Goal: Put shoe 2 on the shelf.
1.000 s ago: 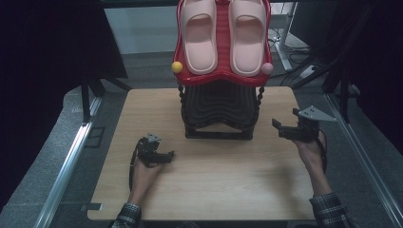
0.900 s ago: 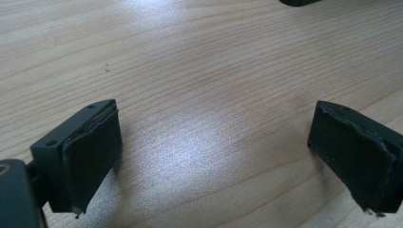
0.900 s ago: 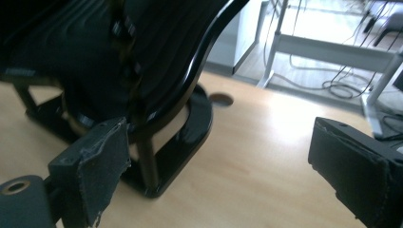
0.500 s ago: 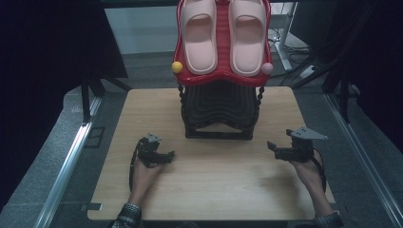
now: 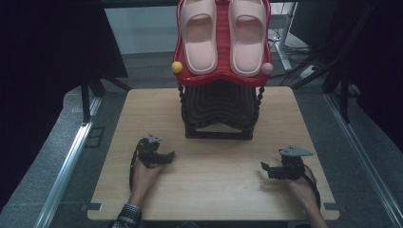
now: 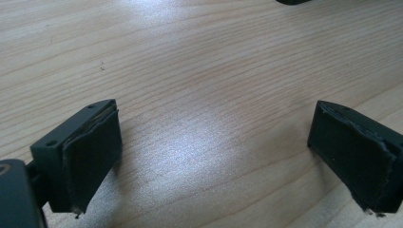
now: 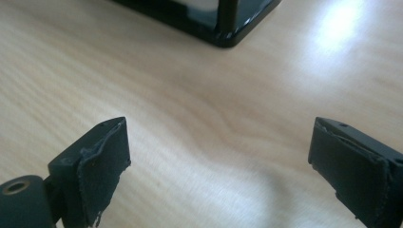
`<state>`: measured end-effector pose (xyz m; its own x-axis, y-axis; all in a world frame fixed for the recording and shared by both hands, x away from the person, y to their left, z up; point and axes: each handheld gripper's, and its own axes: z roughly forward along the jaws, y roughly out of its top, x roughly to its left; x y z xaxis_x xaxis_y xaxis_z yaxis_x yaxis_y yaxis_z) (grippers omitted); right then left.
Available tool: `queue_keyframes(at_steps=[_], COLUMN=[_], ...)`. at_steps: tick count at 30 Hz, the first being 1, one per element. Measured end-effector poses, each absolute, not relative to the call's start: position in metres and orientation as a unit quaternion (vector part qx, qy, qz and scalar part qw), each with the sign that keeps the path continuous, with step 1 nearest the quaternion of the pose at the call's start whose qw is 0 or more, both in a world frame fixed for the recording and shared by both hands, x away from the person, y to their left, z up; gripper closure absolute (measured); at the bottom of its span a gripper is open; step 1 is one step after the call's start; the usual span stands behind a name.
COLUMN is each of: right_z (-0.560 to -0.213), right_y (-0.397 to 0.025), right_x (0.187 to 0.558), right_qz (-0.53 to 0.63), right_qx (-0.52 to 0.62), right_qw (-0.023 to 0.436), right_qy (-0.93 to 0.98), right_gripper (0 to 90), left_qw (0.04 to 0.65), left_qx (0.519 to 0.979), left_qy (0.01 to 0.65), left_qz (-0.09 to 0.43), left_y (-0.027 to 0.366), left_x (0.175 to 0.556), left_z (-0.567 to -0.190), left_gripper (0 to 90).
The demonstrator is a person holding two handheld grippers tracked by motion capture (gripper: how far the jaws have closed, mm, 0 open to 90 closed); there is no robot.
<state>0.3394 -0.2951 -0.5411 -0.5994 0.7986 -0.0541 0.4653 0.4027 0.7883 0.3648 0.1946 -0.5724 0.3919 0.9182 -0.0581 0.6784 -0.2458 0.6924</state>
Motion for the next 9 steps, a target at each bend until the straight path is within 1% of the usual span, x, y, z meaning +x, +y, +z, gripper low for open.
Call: queue_keyframes(at_steps=[5, 9], right_z=[-0.5490, -0.5506], right_y=[-0.2921, -0.2905], right_x=[0.3379, 0.3386], right_qz=[0.352, 0.337], right_qx=[0.392, 0.395], right_qw=[0.200, 0.195], right_qy=[0.826, 0.832], right_gripper=[6.5, 6.6], left_qw=[0.327, 0.327], left_qx=[0.768, 0.768], left_qy=[0.520, 0.520], left_qz=[0.183, 0.183], left_y=[0.1944, 0.1944], left_x=[0.3645, 0.3644], left_z=[-0.5724, -0.5724], left_gripper=[3.7, 3.7])
